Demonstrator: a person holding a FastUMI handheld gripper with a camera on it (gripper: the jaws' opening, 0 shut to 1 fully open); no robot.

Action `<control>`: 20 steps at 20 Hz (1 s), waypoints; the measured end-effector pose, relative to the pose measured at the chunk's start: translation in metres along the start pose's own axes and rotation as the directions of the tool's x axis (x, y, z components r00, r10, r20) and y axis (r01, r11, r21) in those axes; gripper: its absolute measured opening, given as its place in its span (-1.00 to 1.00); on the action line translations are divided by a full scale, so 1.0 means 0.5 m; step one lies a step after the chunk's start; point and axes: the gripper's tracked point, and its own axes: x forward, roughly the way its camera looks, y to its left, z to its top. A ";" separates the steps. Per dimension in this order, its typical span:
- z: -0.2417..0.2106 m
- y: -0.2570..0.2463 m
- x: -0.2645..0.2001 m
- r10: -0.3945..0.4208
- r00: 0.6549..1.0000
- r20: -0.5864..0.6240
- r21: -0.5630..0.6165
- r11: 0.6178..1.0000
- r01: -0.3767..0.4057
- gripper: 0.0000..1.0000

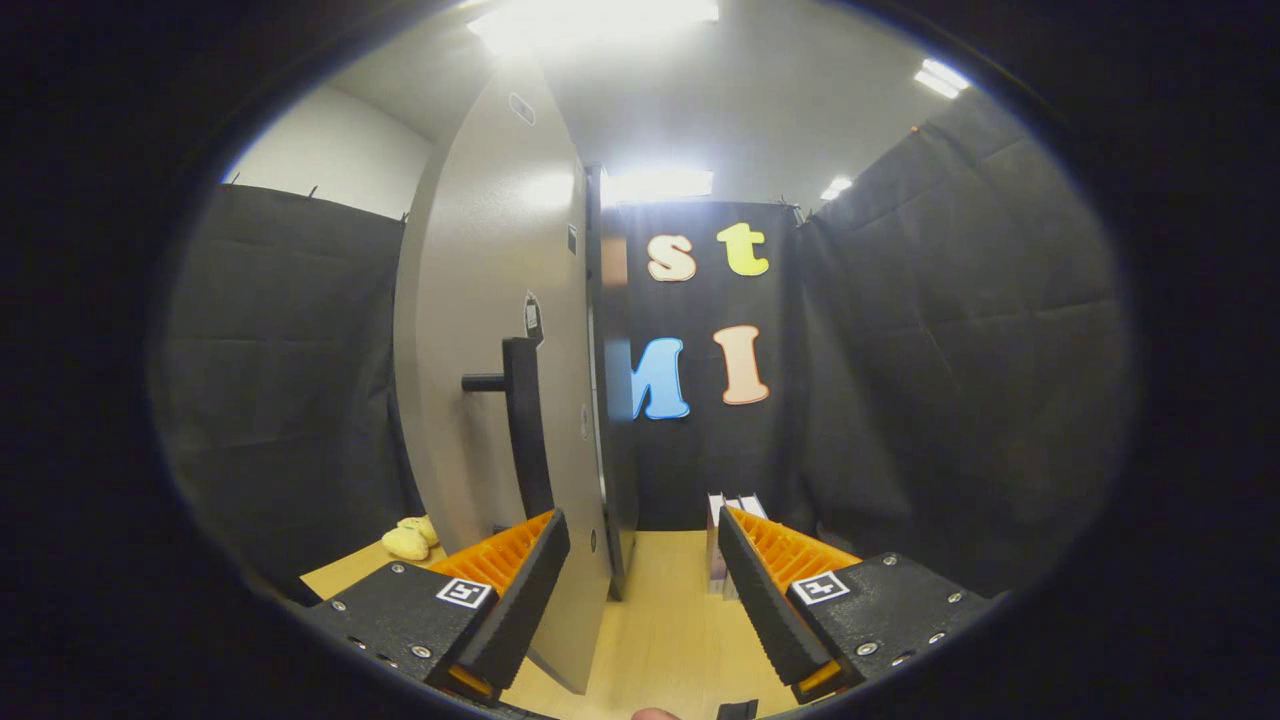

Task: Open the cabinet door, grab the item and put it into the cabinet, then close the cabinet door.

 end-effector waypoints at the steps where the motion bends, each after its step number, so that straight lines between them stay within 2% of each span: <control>1: 0.003 -0.003 0.002 0.000 1.000 0.007 -0.018 1.000 0.001 0.85; 10: -0.001 0.028 0.006 0.000 1.000 -0.019 0.068 0.998 0.001 0.82; 20: 0.001 0.205 0.024 0.127 0.992 -0.028 0.080 0.989 -0.124 0.82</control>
